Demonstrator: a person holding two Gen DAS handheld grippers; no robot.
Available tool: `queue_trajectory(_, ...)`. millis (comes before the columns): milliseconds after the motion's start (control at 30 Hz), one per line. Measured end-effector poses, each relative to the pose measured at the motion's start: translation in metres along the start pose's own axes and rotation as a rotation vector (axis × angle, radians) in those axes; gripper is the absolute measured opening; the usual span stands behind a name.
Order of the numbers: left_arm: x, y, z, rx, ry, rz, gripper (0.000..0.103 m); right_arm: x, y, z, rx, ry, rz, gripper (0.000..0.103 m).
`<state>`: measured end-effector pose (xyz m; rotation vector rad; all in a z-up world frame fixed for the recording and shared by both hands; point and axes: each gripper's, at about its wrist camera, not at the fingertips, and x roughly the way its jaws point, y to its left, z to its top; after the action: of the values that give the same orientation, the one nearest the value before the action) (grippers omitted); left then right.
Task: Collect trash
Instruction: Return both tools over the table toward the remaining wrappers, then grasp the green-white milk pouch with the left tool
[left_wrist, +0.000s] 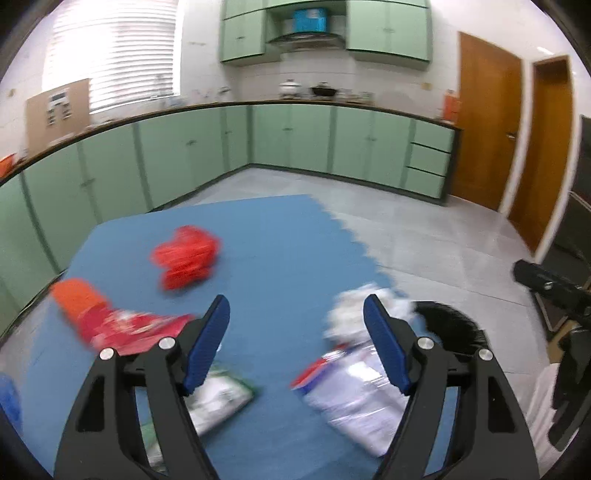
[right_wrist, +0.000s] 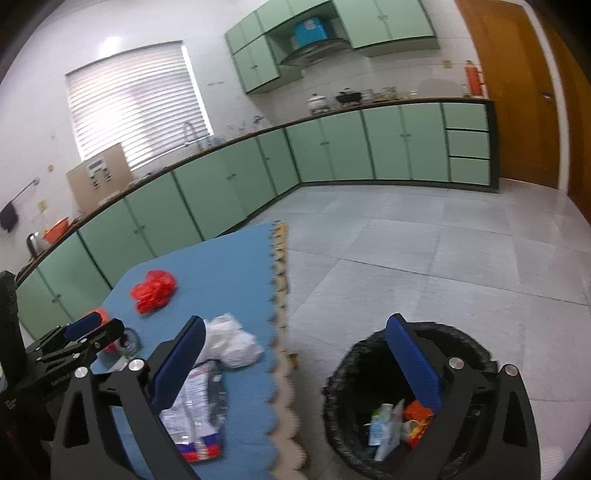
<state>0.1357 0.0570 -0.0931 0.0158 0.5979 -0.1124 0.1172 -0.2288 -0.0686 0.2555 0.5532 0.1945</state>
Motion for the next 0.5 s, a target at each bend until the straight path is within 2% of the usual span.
queue_trajectory(167,-0.007,0.047,-0.018,-0.028,0.046,0.084,0.073,0.011,0.030,-0.011,-0.044,0.027,0.034,0.096)
queue_trajectory(500,-0.008,0.074,-0.059,-0.062,0.122,0.111,0.073,0.015,0.067,-0.032,-0.124,0.027,0.053,0.096)
